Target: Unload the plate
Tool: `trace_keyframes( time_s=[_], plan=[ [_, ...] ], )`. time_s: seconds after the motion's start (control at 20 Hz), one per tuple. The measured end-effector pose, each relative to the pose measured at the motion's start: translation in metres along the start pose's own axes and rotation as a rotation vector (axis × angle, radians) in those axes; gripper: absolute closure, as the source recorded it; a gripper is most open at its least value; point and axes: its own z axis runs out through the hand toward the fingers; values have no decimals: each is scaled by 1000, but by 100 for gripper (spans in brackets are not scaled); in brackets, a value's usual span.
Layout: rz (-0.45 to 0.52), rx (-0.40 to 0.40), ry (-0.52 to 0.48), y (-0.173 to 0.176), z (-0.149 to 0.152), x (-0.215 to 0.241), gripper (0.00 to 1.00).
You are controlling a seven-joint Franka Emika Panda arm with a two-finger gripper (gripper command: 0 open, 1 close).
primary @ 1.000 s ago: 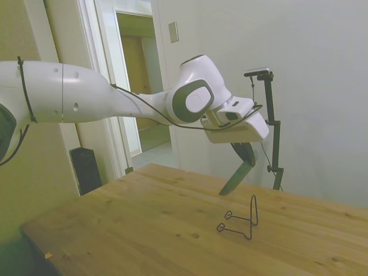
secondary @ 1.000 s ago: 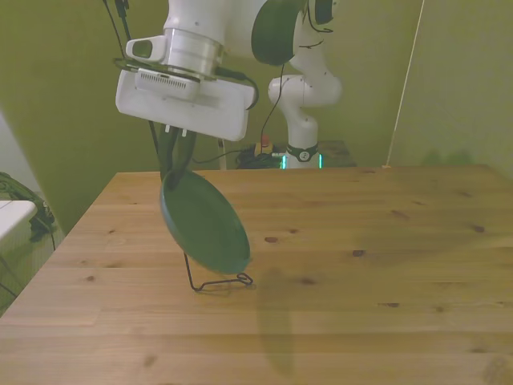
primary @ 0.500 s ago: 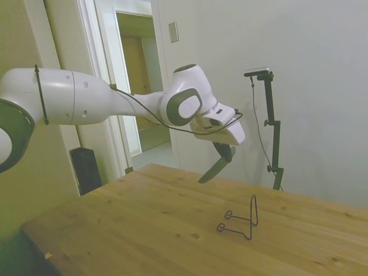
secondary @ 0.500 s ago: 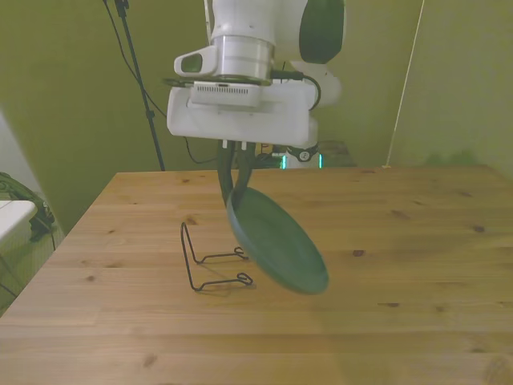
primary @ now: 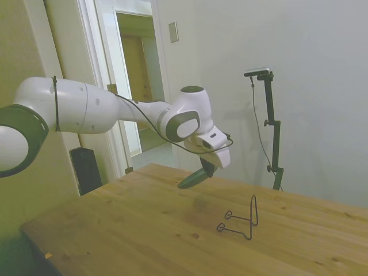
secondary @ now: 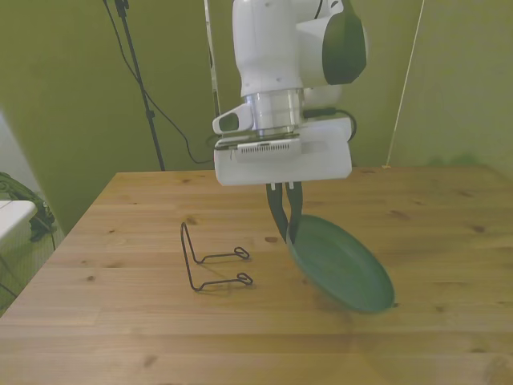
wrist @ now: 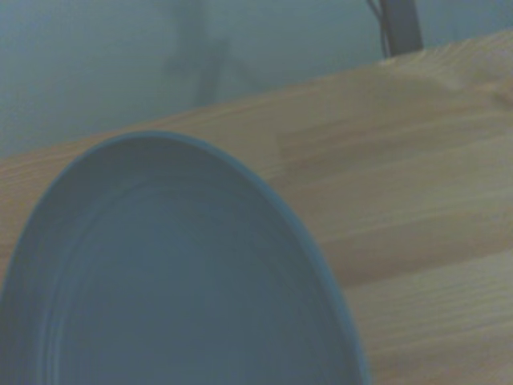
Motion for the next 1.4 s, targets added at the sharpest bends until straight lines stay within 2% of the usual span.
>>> trace_keyframes(
  time_s=[0.3,0.65,0.7,1.25,1.4],
  plan=[
    [24,-43,-63,21,53,11,100],
    [29,-72,-74,33,88,18,100],
    [27,-73,-75,34,90,18,0],
    [11,-85,-75,41,94,20,0],
    [6,-72,-64,38,83,21,0]
  ],
)
